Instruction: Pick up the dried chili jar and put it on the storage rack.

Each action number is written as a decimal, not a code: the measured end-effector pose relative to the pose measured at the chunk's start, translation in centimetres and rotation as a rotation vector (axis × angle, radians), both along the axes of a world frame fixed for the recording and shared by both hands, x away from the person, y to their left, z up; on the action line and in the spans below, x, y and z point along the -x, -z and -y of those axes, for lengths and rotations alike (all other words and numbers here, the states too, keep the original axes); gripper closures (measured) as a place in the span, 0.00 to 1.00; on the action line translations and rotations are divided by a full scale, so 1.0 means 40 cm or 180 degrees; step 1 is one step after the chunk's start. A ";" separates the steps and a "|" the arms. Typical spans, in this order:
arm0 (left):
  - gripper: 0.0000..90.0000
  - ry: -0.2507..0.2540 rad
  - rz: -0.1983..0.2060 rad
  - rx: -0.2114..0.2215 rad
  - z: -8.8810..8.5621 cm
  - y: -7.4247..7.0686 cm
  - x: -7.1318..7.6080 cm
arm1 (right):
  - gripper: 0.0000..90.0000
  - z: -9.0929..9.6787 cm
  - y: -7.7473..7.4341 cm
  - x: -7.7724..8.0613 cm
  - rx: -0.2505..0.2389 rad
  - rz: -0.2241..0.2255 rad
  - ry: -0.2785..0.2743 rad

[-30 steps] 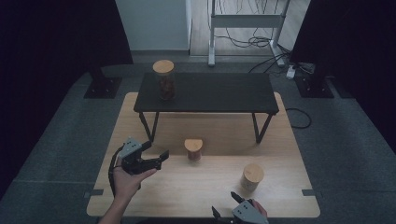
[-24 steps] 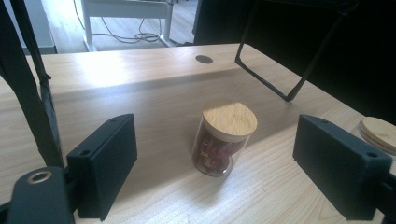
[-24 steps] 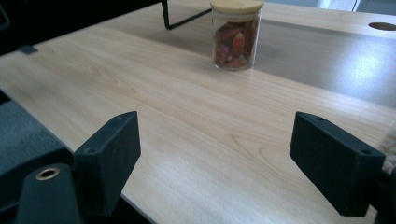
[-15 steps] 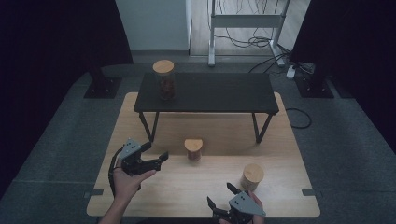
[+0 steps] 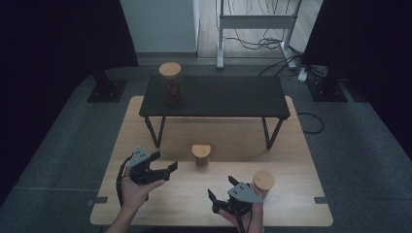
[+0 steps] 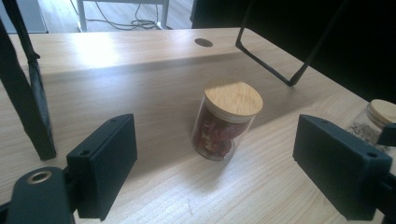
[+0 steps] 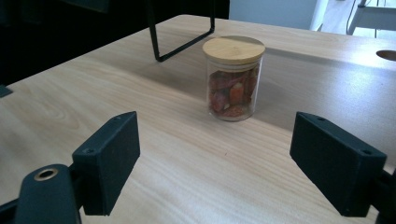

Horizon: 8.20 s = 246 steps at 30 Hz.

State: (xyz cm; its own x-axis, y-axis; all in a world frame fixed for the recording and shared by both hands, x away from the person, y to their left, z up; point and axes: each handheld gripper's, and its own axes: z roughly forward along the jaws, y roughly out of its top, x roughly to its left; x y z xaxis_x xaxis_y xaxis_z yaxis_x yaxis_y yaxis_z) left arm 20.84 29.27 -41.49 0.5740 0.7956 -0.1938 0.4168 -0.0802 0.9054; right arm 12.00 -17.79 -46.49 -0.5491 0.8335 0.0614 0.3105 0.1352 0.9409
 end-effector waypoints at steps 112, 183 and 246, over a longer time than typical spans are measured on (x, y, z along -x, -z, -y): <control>0.16 0.0013 -0.0200 0.0057 -0.006 0.026 -0.023 | 0.16 -0.178 0.035 -0.367 0.0190 -0.0436 0.0148; 0.16 0.0005 -0.0235 0.0086 -0.007 0.035 -0.028 | 0.28 -0.151 0.055 -0.339 0.0111 -0.0175 0.0155; 0.16 -0.0015 -0.0207 0.0135 -0.010 0.028 -0.017 | 0.28 -0.073 -0.017 -0.216 -0.0063 0.0122 0.0140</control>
